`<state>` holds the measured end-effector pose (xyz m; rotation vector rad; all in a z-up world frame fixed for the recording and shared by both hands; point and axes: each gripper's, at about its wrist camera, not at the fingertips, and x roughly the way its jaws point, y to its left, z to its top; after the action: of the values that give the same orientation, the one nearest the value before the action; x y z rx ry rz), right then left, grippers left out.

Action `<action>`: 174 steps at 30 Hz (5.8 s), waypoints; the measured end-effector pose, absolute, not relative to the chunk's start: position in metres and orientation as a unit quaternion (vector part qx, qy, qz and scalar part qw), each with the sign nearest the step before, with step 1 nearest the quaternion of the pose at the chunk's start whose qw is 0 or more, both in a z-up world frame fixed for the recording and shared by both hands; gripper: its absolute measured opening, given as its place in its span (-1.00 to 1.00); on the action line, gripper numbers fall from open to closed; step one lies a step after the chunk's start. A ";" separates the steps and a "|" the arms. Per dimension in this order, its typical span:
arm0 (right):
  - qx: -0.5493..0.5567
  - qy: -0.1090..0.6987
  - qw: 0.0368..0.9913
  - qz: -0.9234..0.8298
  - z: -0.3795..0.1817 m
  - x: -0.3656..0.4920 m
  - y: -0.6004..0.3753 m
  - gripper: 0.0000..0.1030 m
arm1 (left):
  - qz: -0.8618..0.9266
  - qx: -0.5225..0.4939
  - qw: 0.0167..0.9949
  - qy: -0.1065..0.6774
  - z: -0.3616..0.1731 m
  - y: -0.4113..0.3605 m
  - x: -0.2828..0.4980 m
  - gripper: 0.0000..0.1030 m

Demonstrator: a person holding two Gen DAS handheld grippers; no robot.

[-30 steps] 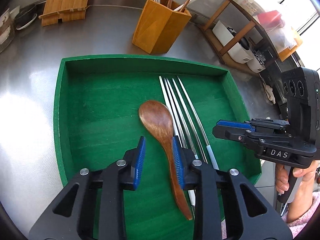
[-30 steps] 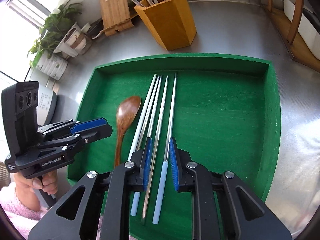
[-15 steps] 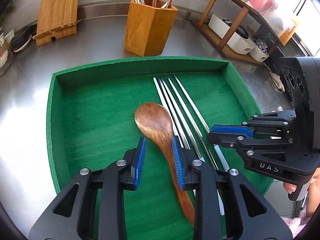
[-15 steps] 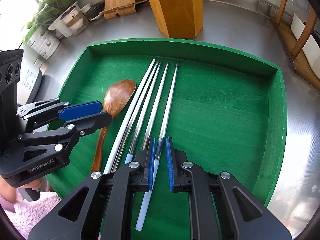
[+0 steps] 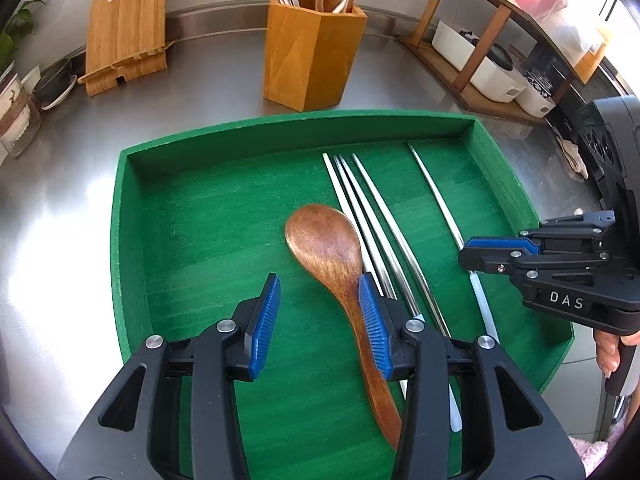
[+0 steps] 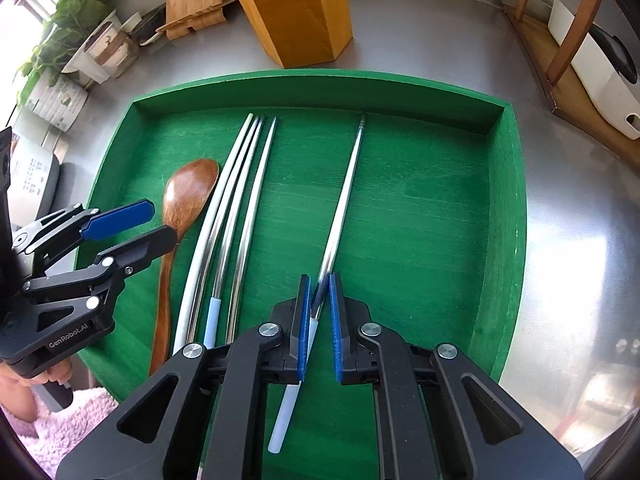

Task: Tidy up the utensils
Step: 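Grasp a white chopstick with the left tool while the right tool grasps a metal chopstick, then lift both chopsticks, lower them into the orange holder and open both tools, then move both open tools back over the green tray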

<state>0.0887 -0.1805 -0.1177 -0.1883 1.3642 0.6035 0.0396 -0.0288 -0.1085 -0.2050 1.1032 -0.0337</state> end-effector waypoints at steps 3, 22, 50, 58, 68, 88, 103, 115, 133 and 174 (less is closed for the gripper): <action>-0.083 0.619 0.730 0.277 -0.118 0.089 -0.181 -0.83 | -0.071 -0.134 0.854 0.497 -0.097 -0.029 0.037 -0.51; -0.105 0.627 0.724 0.270 -0.117 0.088 -0.170 -0.78 | -0.065 -0.059 0.826 0.557 -0.120 -0.060 0.051 -0.63; -0.059 0.687 0.679 0.253 -0.121 0.116 -0.173 -0.89 | -0.032 -0.133 0.773 0.620 -0.123 -0.025 0.069 -0.93; -0.024 0.668 0.689 0.281 -0.105 0.105 -0.188 -0.89 | -0.059 -0.189 0.783 0.589 -0.103 -0.010 0.055 -0.93; 0.023 0.523 0.781 0.341 -0.048 0.099 -0.208 -0.89 | -0.097 -0.216 0.878 0.417 -0.049 0.012 0.034 -0.92; 0.056 0.239 0.910 0.334 0.036 0.149 -0.180 -0.89 | -0.043 -0.125 0.976 0.172 0.029 0.022 0.083 -0.92; 0.076 0.193 0.918 0.337 0.034 0.206 -0.142 -0.89 | -0.024 -0.149 0.981 0.118 0.032 0.040 0.162 -0.92; 0.060 0.198 0.921 0.329 0.005 0.218 -0.133 -0.89 | -0.018 -0.127 0.985 0.118 0.001 0.029 0.197 -0.92; 0.019 0.242 0.906 0.346 -0.025 0.203 -0.142 -0.88 | -0.058 -0.103 0.983 0.138 -0.025 0.025 0.161 -0.91; -0.013 0.554 0.732 0.396 -0.079 0.105 -0.179 -0.81 | -0.086 -0.166 0.873 0.450 -0.067 0.010 0.065 -0.39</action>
<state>0.1052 -0.1787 -0.0791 -0.0293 1.2188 0.8714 0.0650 0.0104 -0.0675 -0.3458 0.9411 -0.1795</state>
